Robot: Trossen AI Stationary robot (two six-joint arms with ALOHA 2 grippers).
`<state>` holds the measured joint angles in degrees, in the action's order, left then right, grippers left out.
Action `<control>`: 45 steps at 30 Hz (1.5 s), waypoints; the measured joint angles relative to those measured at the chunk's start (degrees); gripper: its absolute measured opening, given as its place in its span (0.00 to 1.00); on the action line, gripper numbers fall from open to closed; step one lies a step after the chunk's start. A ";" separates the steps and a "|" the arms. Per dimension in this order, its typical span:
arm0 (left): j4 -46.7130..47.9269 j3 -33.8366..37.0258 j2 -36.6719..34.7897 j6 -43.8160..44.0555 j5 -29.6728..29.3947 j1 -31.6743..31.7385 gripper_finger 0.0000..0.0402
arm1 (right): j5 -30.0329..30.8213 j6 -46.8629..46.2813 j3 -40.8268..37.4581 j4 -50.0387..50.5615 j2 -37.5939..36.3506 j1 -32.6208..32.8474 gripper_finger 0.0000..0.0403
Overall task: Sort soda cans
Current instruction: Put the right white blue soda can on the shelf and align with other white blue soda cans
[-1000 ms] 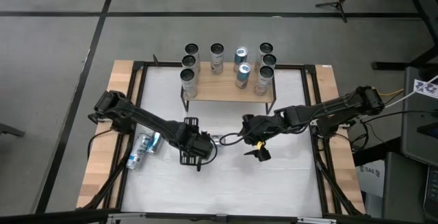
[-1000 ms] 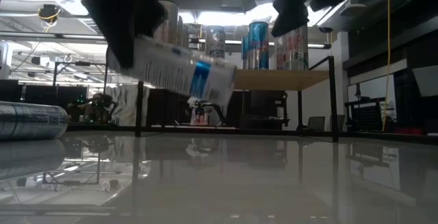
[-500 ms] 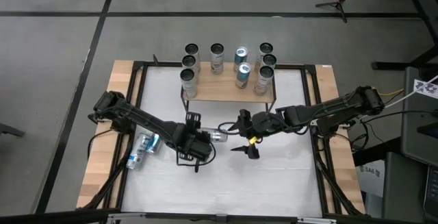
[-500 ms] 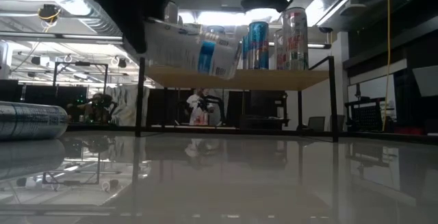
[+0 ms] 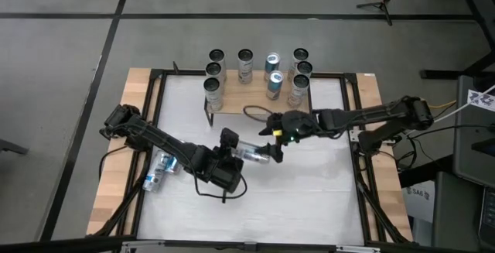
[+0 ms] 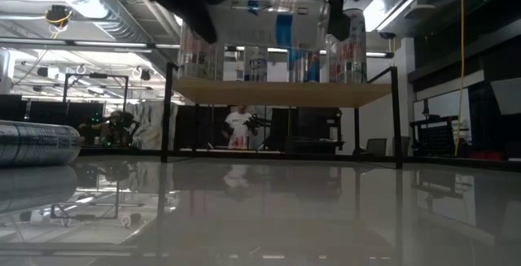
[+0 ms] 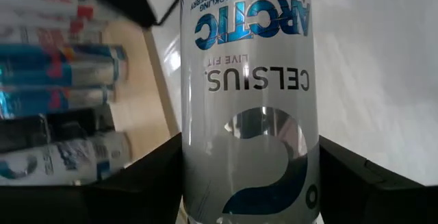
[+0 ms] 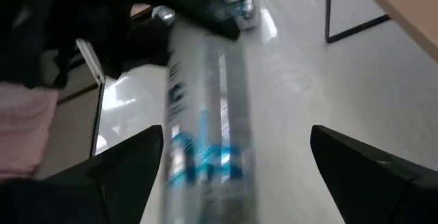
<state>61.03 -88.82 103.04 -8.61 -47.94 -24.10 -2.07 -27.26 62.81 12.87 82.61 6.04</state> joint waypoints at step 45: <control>-13.13 0.00 0.00 -11.60 -6.21 0.07 0.61 | -23.95 -10.01 0.04 1.90 0.00 -3.43 0.87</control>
<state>47.90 -88.82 103.04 -20.21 -54.15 -24.03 -26.02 -37.28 62.85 14.76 82.61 2.61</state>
